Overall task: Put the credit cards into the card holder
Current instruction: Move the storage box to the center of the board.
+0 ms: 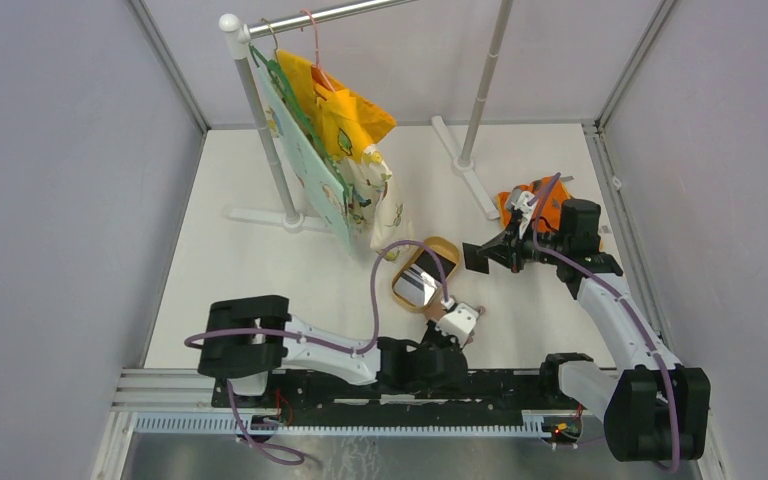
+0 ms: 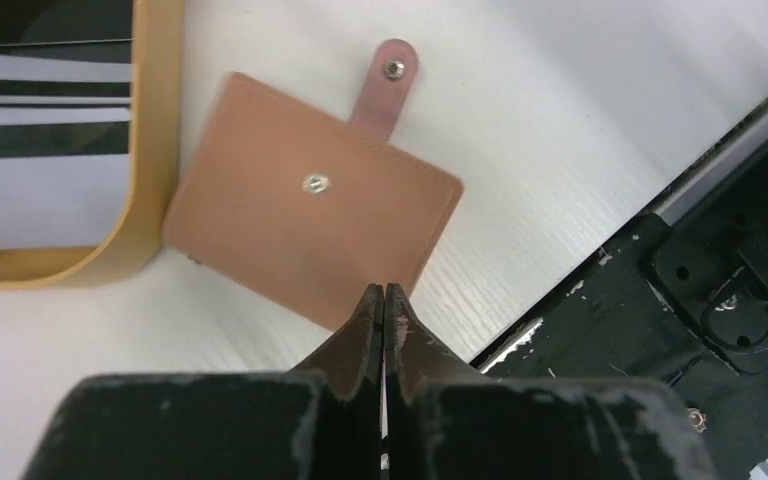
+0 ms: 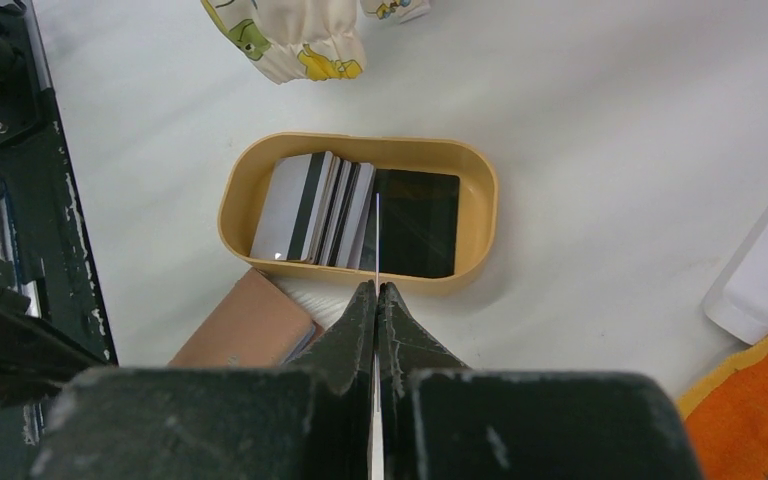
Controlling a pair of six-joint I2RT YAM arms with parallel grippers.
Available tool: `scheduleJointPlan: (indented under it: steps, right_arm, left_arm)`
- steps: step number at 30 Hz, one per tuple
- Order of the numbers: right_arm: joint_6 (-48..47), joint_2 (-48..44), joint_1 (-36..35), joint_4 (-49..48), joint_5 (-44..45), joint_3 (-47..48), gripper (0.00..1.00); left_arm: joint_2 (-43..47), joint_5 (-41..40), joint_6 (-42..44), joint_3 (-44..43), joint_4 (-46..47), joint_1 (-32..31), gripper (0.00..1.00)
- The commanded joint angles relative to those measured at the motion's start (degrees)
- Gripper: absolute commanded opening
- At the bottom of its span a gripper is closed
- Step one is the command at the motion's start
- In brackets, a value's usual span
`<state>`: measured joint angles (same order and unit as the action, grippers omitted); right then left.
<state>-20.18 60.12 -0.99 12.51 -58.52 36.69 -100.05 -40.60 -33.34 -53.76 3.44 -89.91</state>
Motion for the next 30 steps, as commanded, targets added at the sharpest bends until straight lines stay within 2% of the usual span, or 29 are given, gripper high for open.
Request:
scheduleJointPlan:
  steps: [1, 8, 12, 13, 14, 15, 17, 19, 20, 21, 23, 26, 28, 30]
  right_arm:
    - [0.91, 1.08, 0.2, -1.97, -3.89, -0.43, 0.0]
    - [2.67, 1.76, -0.39, -3.67, -7.09, -1.81, 0.0]
    - [3.47, 1.67, -1.11, -4.78, -7.13, -2.23, 0.0]
    - [3.72, 1.68, -1.24, -5.1, -7.11, -2.31, 0.0]
    - [3.92, 1.78, -1.36, -5.3, -7.12, -2.45, 0.0]
    - [4.01, 1.84, -1.44, -5.37, -7.12, -2.37, 0.0]
    - [4.01, 1.98, -1.38, -5.34, -6.81, -2.31, 0.0]
    - [3.93, 1.93, -1.39, -5.35, -6.41, -2.21, 0.0]
    - [3.78, 1.93, -1.41, -5.08, -6.03, -2.16, 0.0]
    - [3.34, 1.94, -1.46, -4.66, -5.7, -1.99, 0.0]
    - [2.71, 1.93, -1.4, -4.0, -5.01, -1.73, 0.0]
    - [2.09, 2.2, -1.38, -3.72, -4.33, -1.62, 0.0]
    - [1.85, 2.53, -1.48, -3.64, -4.31, -1.62, 0.0]
    - [1.51, 2.97, -1.4, -3.48, -4.25, -1.53, 0.0]
  left_arm:
    - [6.46, -5.72, -6.29, 7.76, 14.32, -0.8, 0.02]
    - [13.08, -10.53, -7.65, 19.11, 27.7, -3.09, 0.02]
    - [13.34, -9.19, -3.92, 19.12, 28.2, -3.84, 0.02]
    - [13.07, -9.23, -2.05, 17.92, 26.73, -4.29, 0.06]
    - [12.64, -10.05, -0.07, 16.35, 24.37, -5.28, 0.17]
    - [11.98, -12.1, 1.1, 14.05, 20.75, -6.75, 0.31]
    - [10.25, -17.84, -1.45, 8.47, 6.2, -7.96, 0.54]
    - [8.78, -21.14, -9.68, 3.1, -8.2, -8.03, 0.63]
    - [8.79, -21.18, -12.99, 2.56, -11.92, -7.95, 0.64]
    - [9.28, -20.11, -15.09, 3.18, -13.6, -7.92, 0.64]
    - [11.93, -16.18, -16.67, 6.72, -10.83, -7.45, 0.6]
    - [16.33, -8.73, -17.14, 13.35, -2.04, -4.44, 0.4]
    - [17.83, -5.58, -17.36, 16.55, 2.25, -1.72, 0.19]
    - [18.3, -4.17, -16.82, 18.32, 4.69, 0.86, 0.14]
